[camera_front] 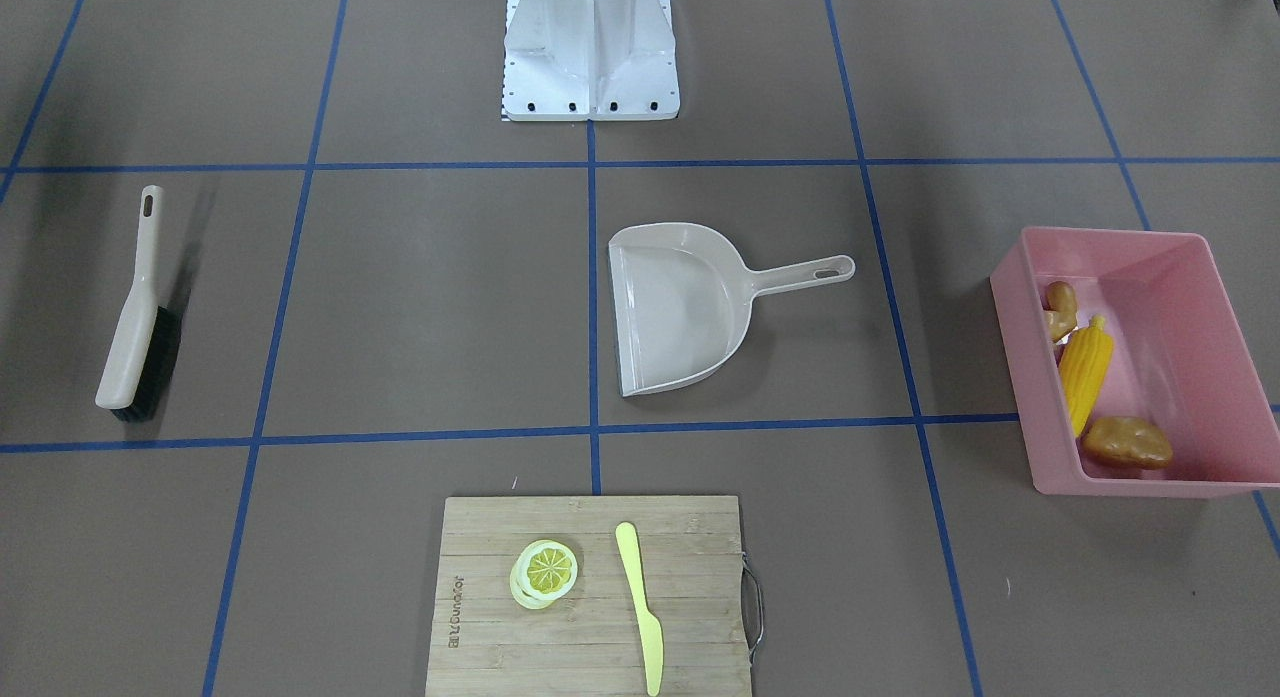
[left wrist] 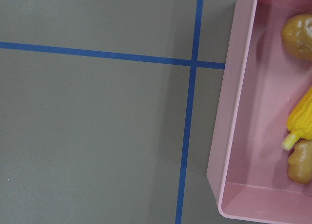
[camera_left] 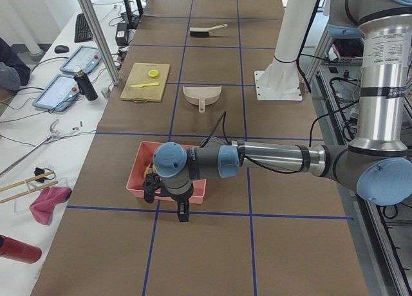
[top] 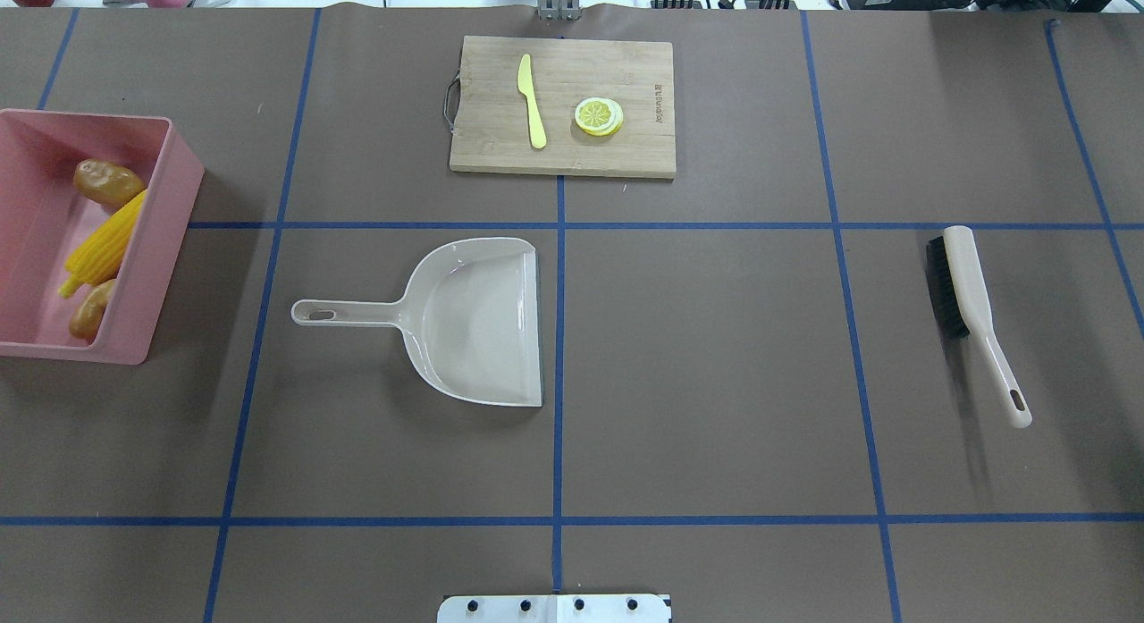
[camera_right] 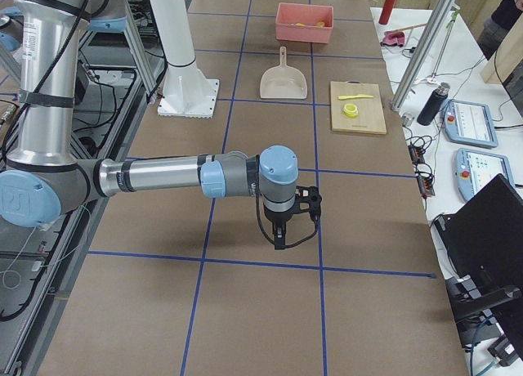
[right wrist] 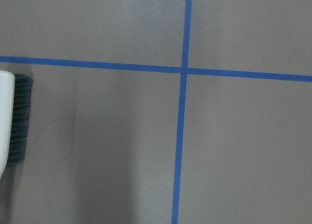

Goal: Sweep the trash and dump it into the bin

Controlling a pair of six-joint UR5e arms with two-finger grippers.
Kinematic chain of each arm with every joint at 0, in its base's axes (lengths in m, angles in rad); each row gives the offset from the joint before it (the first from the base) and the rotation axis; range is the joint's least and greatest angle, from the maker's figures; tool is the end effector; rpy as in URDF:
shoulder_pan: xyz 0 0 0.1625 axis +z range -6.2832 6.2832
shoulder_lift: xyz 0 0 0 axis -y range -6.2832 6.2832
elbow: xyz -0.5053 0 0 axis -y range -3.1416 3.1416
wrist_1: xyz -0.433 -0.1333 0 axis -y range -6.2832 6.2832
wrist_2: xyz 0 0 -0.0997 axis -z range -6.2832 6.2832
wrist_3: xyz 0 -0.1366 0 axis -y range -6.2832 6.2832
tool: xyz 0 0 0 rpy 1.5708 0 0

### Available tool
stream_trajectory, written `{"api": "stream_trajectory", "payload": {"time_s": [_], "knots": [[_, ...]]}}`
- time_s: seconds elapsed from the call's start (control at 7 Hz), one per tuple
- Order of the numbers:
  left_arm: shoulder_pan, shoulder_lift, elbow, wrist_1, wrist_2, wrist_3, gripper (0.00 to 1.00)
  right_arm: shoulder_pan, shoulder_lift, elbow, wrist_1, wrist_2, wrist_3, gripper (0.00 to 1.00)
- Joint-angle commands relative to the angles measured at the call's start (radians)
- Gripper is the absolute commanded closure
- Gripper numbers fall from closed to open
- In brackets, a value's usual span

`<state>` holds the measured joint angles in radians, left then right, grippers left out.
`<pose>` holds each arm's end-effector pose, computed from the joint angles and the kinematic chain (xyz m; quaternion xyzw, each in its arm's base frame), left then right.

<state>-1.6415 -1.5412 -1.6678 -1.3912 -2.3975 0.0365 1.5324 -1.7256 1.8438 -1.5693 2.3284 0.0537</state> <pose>-0.0685 -0.5022 0.7415 -0.0298 0.4032 -0.0382 0.9138 0.0216 -0.4641 0.6973 0.0385 -0.3713 -0.0150 0.9276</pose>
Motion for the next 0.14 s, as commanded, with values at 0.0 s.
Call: {"api": "stream_trajectory", "payload": {"time_s": [0.0], "knots": [[-0.006, 0.001, 0.0, 0.0, 0.0, -0.001, 0.01, 0.0, 0.0, 0.0, -0.002, 0.0, 0.0, 0.0]]}}
